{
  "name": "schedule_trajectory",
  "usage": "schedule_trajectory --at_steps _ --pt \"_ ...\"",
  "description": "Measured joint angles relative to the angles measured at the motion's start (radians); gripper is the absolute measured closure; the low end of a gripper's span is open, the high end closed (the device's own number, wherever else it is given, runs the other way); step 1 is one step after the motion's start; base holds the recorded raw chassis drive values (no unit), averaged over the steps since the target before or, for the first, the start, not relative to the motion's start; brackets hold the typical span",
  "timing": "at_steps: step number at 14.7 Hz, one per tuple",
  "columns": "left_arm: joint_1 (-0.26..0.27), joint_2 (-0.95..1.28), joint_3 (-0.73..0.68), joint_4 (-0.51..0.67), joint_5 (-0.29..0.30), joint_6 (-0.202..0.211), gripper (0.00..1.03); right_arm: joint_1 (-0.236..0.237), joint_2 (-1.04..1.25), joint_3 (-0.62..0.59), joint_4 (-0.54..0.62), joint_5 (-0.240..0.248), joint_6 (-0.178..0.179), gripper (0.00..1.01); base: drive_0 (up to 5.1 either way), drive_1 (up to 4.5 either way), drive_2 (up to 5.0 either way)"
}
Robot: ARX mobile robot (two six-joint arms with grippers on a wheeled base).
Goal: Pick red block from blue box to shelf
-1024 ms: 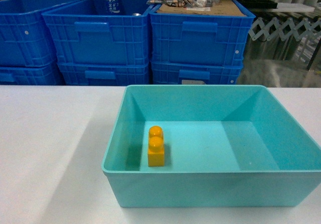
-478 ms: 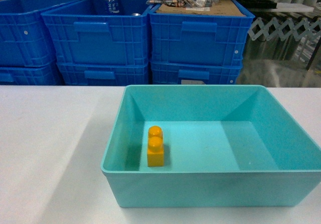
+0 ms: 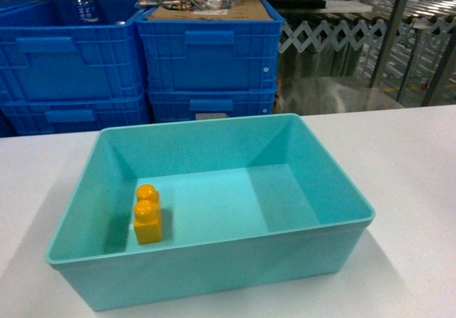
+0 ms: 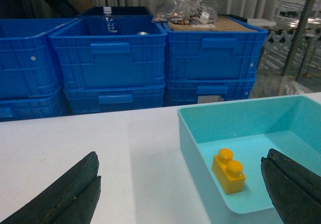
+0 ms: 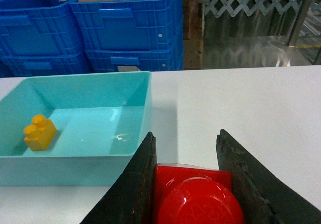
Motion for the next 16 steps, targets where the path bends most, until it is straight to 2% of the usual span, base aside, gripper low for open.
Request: schedule_trajectory --at_steps 16 --pt "0.000 0.000 0.000 0.000 0.000 0.000 0.05 0.000 0.000 0.000 0.000 0.000 0.000 0.72 -1.6 -1.63 -1.6"
